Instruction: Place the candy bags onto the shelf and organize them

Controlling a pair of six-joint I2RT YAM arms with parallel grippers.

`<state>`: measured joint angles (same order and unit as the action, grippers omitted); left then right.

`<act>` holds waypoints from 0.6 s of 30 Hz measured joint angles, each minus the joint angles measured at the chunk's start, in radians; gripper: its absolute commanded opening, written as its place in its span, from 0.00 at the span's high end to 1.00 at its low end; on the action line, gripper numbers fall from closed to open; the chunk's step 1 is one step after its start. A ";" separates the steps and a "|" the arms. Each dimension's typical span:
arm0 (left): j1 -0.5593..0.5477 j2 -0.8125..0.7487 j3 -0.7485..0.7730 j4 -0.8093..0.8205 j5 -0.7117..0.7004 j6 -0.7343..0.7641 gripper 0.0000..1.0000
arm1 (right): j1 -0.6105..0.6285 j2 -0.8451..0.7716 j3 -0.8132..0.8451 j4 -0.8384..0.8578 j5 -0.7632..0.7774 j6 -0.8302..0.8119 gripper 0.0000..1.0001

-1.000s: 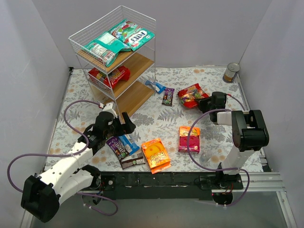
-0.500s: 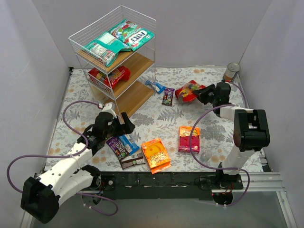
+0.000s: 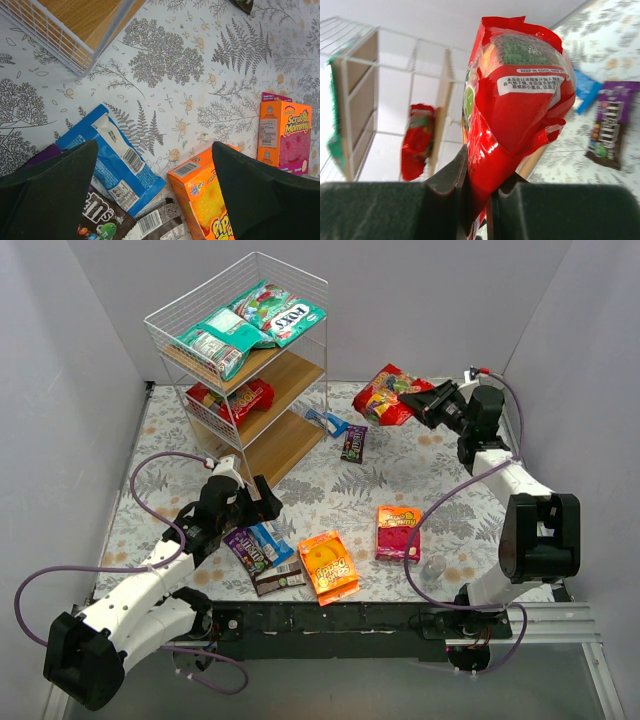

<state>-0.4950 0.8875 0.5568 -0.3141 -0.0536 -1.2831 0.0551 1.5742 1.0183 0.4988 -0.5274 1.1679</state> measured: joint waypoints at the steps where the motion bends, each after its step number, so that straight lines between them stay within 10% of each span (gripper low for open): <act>1: 0.000 0.000 0.000 0.000 -0.003 0.000 0.02 | 0.003 -0.008 0.010 -0.001 -0.010 0.006 0.99; 18: 0.000 -0.012 0.000 -0.024 -0.044 -0.016 0.02 | 0.251 0.086 0.302 0.160 -0.135 0.189 0.99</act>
<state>-0.4950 0.8753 0.5568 -0.3378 -0.0978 -1.2987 0.3061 1.6604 1.3201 0.6590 -0.6628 1.3567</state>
